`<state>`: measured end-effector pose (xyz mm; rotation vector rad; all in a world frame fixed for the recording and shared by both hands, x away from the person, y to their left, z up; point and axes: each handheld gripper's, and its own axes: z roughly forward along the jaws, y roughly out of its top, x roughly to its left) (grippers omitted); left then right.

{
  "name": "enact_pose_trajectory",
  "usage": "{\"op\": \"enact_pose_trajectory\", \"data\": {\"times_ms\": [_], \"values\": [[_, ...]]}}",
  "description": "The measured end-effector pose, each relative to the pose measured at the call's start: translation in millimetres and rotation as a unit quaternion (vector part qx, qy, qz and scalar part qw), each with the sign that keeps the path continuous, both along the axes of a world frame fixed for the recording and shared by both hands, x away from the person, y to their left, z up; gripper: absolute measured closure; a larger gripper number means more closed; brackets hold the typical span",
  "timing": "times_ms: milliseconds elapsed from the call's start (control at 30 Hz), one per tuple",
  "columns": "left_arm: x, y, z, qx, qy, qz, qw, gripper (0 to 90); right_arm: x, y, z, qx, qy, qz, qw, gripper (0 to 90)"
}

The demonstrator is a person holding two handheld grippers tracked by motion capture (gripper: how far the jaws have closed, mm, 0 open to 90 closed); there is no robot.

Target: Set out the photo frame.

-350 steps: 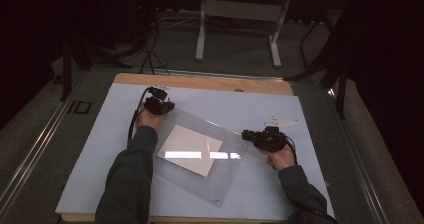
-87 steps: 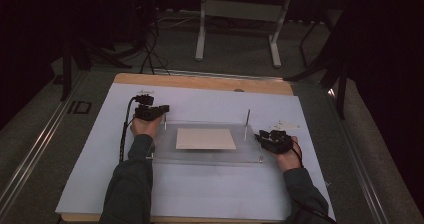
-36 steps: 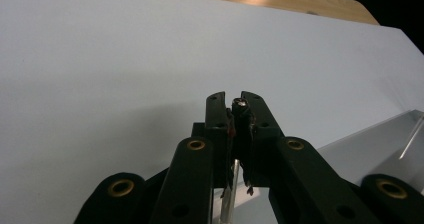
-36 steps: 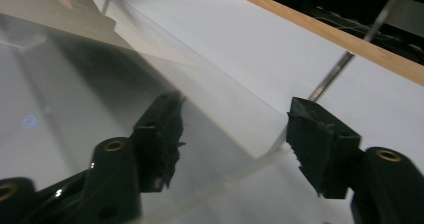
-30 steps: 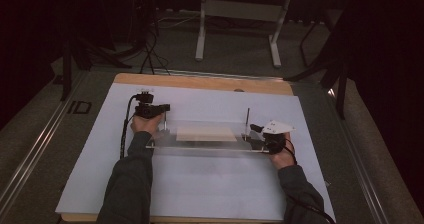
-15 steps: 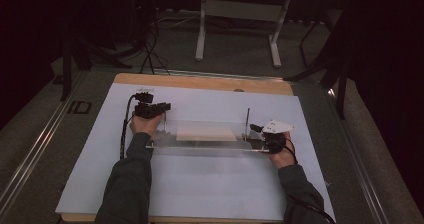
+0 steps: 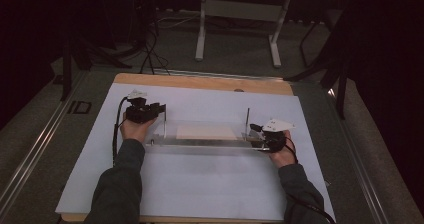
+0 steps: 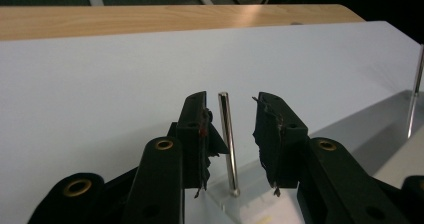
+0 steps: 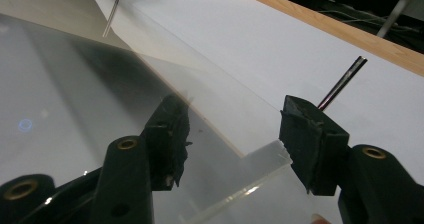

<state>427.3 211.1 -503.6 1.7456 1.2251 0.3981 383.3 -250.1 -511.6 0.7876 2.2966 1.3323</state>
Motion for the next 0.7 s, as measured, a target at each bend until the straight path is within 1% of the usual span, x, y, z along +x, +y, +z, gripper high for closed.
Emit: {"op": "enact_pose_trajectory", "data": {"times_ms": [67, 200, 300, 367, 500, 533, 567, 700], "values": [[-4.2, 2.2, 0.1, 0.004, -0.006, -0.002, 1.0, 65.7, 0.4, 0.0, 0.3, 0.0, 0.0, 0.0, 1.0, 43.3], [-11.4, 7.1, -2.9, 0.017, -0.01, -0.002, 0.9998, 64.4, 1.0, 0.0, 1.0, -0.001, 0.002, 0.0, 1.0, 43.4], [-16.6, 9.9, -6.0, 0.019, -0.011, -0.007, 0.9997, 63.9, 1.6, 0.0, 1.7, -0.002, 0.003, 0.001, 1.0, 43.5], [-19.9, 10.6, -7.1, 0.025, -0.013, -0.009, 0.9996, 63.5, 2.0, 0.1, 2.3, -0.002, 0.004, 0.001, 1.0, 43.7], [-27.6, 11.5, -7.9, 0.031, -0.023, -0.014, 0.9991, 63.2, 2.6, 0.3, 3.3, -0.001, 0.007, 0.001, 1.0, 43.9], [-27.6, 11.5, -7.9, 0.031, -0.023, -0.014, 0.9991, 63.1, 2.6, 0.3, 3.3, -0.001, 0.007, 0.001, 1.0, 43.9], [-31.2, 12.5, -8.1, 0.034, -0.028, -0.017, 0.9989, 63.1, 2.7, 0.3, 3.4, -0.001, 0.007, 0.001, 1.0, 43.9], [-36.5, 15.5, -10.4, 0.038, -0.033, -0.015, 0.9986, 62.6, 3.5, 0.2, 4.3, -0.002, 0.01, 0.001, 0.9999, 43.9]]}}
